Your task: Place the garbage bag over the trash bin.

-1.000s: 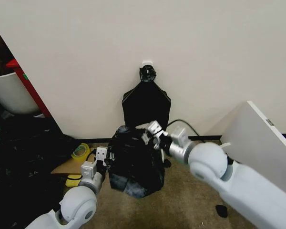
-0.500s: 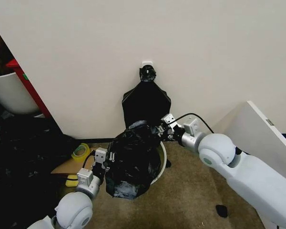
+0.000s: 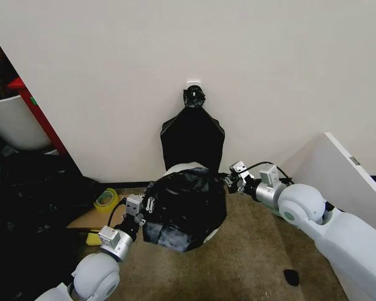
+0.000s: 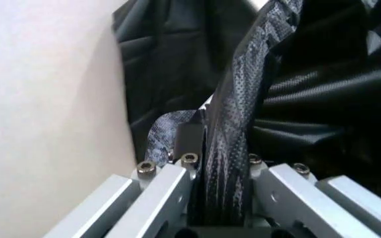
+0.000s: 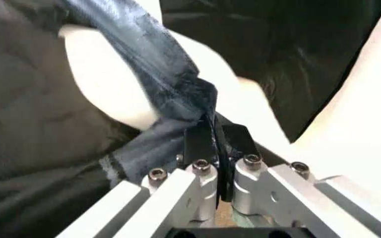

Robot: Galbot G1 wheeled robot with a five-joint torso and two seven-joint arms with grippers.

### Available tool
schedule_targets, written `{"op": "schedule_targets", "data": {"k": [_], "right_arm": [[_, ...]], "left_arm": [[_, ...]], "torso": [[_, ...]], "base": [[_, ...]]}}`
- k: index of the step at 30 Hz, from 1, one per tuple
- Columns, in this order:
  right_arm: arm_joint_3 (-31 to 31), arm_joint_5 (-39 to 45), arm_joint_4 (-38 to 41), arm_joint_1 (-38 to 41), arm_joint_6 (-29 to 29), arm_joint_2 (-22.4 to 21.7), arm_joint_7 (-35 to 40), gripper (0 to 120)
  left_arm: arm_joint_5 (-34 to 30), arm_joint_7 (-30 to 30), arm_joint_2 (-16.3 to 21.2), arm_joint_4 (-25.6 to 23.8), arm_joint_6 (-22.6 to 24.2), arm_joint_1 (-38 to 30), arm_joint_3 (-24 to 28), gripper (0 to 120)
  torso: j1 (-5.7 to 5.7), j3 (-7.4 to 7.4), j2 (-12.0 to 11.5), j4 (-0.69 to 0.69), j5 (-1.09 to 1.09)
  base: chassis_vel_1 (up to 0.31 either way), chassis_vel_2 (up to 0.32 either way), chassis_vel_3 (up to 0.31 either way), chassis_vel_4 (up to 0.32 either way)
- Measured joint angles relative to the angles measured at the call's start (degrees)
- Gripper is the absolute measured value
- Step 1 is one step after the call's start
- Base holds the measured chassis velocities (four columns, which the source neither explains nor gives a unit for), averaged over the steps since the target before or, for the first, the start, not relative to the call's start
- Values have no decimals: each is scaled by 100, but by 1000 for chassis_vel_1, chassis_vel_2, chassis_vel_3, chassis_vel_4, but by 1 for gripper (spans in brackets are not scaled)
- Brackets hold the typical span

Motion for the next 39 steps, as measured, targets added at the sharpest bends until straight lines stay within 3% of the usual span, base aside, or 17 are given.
{"op": "schedule_targets", "data": {"k": [7, 13, 18, 23, 28, 30, 33, 36, 39], "right_arm": [[-55, -53, -19, -37, 171, 64, -48, 0], [113, -203, 116, -335, 225, 76, -4, 0], [481, -124, 285, -677, 263, 75, 140, 15], [1371, 272, 562, -1357, 266, 95, 241, 38], [2085, 518, 762, -1780, 262, 150, 348, 51], [2743, 538, 1132, -2333, 267, 197, 390, 63], [3058, 262, 1650, -2892, 333, 225, 377, 72], [3087, -103, 2145, -3274, 384, 261, 315, 79], [2671, -757, 2645, -3466, 490, 331, 211, 91]], "left_arm": [[-34, 129, 32, -51, -101, 108, -8, 1], [-240, -327, -96, -72, 151, 171, -8, 1], [-431, -684, -127, -126, 456, 187, -17, 1], [-625, -824, -113, -170, 691, 120, -17, 1], [-716, -984, -109, -168, 886, 94, -17, 1], [-923, -1224, -150, -183, 1180, 60, -17, 1], [-1219, -1439, -194, -213, 1515, -17, -16, 1], [-1493, -1595, -224, -214, 1776, -106, -12, 1], [-1874, -1797, -277, -226, 2082, -161, -26, 1]], "torso": [[0, 0, 0, 1, 0], [0, 0, 0, 0, 0], [0, 0, 0, 1, 1], [0, 0, 0, 0, 0], [0, 0, 0, 2, 0], [0, 0, 0, 1, -1], [0, 0, 0, -1, 0], [0, -1, 0, -2, -2], [-1, -1, 1, -2, -3]], "base": [[0, 0, 0, 0], [0, 0, 0, 0], [0, 0, 0, 0], [0, 0, 0, 0], [0, 0, 0, 0], [0, 0, 0, 0], [0, 0, 0, 0], [0, 0, 0, 0], [0, 0, 0, 0]]}}
